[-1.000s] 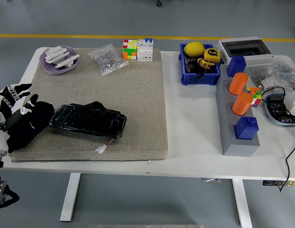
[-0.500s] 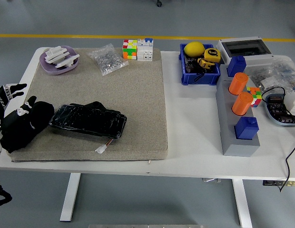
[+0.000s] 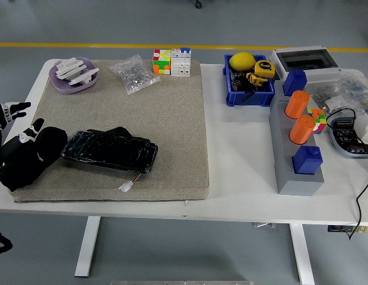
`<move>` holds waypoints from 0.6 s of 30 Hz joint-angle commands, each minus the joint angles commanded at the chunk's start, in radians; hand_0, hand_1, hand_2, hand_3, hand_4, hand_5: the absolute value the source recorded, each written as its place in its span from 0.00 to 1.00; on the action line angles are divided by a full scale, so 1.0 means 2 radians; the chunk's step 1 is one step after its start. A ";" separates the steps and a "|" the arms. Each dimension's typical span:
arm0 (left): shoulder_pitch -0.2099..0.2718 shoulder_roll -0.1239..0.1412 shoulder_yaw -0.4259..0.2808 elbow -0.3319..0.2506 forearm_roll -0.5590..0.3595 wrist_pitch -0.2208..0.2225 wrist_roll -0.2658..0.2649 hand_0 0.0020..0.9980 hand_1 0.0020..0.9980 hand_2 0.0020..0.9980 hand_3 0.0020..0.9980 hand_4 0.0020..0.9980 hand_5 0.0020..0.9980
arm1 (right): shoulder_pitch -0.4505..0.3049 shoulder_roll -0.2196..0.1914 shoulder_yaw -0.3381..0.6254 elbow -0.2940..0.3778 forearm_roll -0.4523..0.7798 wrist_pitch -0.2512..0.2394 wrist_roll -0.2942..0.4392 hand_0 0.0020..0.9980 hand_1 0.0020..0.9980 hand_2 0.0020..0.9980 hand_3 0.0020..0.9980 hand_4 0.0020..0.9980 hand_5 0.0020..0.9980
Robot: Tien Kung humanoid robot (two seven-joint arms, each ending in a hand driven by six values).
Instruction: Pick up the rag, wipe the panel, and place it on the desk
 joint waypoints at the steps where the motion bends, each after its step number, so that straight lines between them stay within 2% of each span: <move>1: 0.000 0.000 0.000 0.001 0.000 0.000 0.000 0.66 0.74 0.70 0.61 0.90 0.44 | 0.000 0.000 0.000 0.000 0.000 0.000 0.000 0.76 0.62 0.68 0.61 1.00 0.51; 9: 0.001 0.000 0.004 0.003 0.002 0.000 0.000 0.66 0.74 0.70 0.60 0.90 0.44 | 0.007 -0.003 -0.009 0.000 0.003 -0.007 -0.002 0.76 0.62 0.68 0.61 1.00 0.51; 14: -0.004 0.007 0.009 0.005 0.002 -0.001 0.000 0.66 0.74 0.70 0.60 0.90 0.44 | 0.007 0.004 0.028 0.000 -0.016 -0.006 0.002 0.76 0.62 0.68 0.61 1.00 0.51; 18: -0.009 0.011 0.014 0.006 0.004 -0.001 0.000 0.66 0.74 0.70 0.60 0.90 0.44 | 0.004 0.009 0.035 0.000 -0.013 -0.004 0.003 0.76 0.62 0.68 0.61 1.00 0.51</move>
